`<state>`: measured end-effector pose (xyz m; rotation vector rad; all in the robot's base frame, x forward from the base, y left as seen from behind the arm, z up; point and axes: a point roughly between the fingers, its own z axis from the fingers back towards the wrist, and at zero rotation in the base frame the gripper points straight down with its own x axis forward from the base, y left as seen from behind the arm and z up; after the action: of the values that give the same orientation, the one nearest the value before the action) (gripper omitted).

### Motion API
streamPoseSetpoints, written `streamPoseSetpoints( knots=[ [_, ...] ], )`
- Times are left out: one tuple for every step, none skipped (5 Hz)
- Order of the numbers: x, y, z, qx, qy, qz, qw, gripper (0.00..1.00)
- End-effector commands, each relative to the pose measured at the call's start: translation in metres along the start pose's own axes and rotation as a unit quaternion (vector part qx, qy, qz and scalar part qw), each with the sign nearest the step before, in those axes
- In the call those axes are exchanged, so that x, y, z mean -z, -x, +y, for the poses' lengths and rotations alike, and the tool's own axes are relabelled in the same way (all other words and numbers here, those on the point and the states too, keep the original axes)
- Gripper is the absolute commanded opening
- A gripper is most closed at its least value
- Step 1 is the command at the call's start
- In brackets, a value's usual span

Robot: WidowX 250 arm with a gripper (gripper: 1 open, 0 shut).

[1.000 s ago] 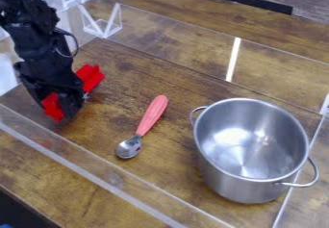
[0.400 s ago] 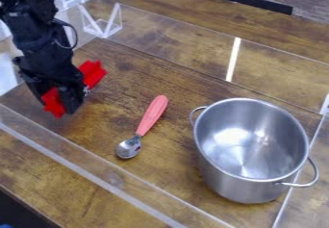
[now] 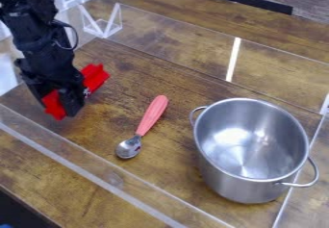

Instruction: Put the red object in the silver pot

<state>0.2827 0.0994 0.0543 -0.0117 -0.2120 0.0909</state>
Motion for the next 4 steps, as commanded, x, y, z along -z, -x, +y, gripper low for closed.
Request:
streamPoseSetpoints(
  knots=[
    [-0.019, -0.012, 0.008, -0.009, -0.006, -0.032, 0.9994, 0.0],
    [-0.047, -0.021, -0.005, -0.006, -0.02, -0.041, 0.9989, 0.0],
    [-0.081, -0.034, -0.028, -0.003, -0.033, -0.051, 0.9982, 0.0],
    [-0.094, -0.045, -0.07, 0.0, -0.022, -0.059, 0.998, 0.0]
  ],
)
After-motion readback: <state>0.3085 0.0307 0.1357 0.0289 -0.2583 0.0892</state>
